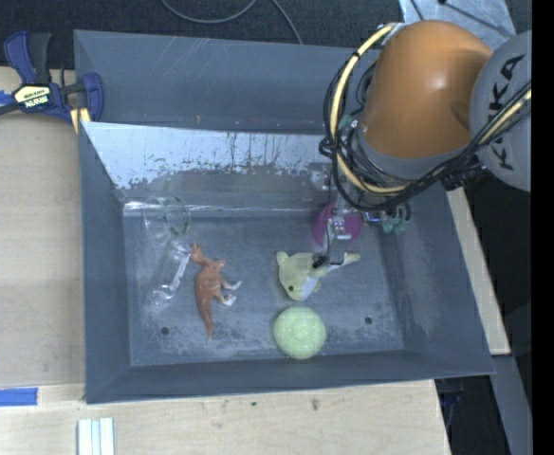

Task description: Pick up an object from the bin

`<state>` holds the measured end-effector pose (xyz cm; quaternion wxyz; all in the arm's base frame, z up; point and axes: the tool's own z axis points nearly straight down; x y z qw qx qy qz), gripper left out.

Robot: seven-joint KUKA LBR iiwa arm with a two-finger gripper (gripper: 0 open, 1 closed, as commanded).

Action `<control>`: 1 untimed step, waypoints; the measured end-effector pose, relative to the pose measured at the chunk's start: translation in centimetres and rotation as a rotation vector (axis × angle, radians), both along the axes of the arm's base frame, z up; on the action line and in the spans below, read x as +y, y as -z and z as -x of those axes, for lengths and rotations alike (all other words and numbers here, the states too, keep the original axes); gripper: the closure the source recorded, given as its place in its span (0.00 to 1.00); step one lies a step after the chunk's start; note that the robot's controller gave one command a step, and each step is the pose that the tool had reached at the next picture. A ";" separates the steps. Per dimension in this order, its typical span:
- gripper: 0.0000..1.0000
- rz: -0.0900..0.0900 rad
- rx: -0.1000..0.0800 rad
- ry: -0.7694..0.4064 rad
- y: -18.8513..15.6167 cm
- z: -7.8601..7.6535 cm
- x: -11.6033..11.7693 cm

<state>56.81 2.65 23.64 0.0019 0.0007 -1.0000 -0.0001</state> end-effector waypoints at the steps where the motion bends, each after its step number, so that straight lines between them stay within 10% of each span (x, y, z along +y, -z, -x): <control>1: 0.00 0.000 -0.008 0.001 -0.4 -0.2 0.0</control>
Offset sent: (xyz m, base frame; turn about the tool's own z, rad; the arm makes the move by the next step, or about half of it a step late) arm 0.0086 -0.0416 -0.1664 -0.1321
